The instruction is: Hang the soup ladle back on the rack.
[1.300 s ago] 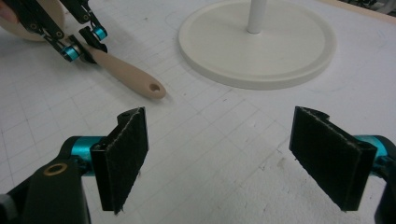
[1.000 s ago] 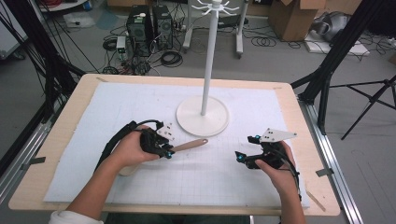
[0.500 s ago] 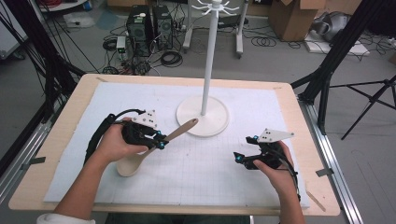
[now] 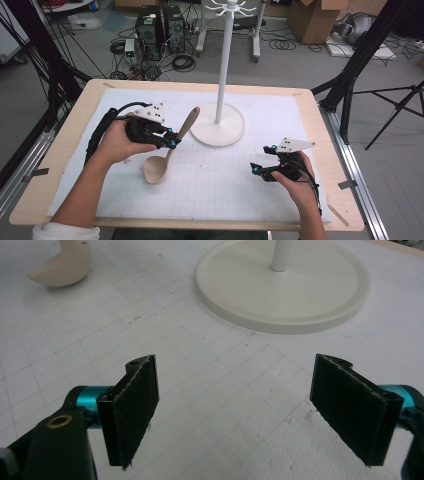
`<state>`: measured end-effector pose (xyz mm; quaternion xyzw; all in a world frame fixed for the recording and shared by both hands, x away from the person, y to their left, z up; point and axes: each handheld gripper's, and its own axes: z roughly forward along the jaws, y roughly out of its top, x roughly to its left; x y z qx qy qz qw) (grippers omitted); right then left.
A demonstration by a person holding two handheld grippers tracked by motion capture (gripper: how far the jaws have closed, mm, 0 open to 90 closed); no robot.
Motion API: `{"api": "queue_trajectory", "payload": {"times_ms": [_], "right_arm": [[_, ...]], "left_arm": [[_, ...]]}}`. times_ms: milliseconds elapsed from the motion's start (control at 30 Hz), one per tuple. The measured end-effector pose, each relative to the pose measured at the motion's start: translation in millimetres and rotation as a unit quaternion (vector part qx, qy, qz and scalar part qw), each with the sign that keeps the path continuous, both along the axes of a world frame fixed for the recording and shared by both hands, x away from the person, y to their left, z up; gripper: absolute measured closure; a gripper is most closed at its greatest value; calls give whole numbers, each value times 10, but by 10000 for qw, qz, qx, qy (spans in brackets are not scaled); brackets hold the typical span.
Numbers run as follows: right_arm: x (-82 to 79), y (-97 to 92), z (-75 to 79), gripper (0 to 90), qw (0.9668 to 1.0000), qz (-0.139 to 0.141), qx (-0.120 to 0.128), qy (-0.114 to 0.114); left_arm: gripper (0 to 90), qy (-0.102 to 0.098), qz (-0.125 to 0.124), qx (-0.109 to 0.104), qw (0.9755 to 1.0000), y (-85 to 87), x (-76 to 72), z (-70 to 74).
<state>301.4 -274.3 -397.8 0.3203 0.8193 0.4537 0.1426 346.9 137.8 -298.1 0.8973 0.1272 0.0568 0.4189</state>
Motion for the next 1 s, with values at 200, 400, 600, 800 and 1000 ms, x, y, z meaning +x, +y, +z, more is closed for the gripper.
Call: {"api": "queue_trajectory", "payload": {"times_ms": [200,400,600,800,1000], "right_arm": [[1,-4,2,187,10000,5,-1,-35],[3,-9,3,187,10000,3,8,-37],[-2,-5,7,187,10000,2,22,-23],[1,-7,7,187,10000,10,36,-36],[0,-10,9,187,10000,10,55,-33]], "left_arm": [[763,-13,-1,-28,10000,-13,55,167],[763,-33,-18,-103,9999,-42,127,382],[763,-11,-40,-166,9999,-58,225,598],[762,56,-67,-195,9998,-76,335,768],[762,54,-33,-158,9999,-96,419,911]]}}
